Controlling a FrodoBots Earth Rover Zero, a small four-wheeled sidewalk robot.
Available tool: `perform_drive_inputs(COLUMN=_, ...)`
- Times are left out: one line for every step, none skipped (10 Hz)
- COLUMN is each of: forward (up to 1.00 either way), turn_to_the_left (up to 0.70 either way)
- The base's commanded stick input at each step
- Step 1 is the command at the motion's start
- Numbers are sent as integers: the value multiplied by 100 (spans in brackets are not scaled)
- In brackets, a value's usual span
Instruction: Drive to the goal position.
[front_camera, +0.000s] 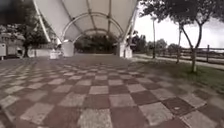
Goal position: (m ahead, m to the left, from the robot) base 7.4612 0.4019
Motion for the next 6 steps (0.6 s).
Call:
perform_drive_inputs(forward=50, turn_to_the_left=0)
perform_drive_inputs(forward=50, turn_to_the_left=0)
perform_drive_inputs(forward=50, turn_to_the_left=0)
perform_drive_inputs(forward=50, turn_to_the_left=5)
perform_drive_inputs(forward=50, turn_to_the_left=11)
perform_drive_inputs(forward=50, turn_to_the_left=2)
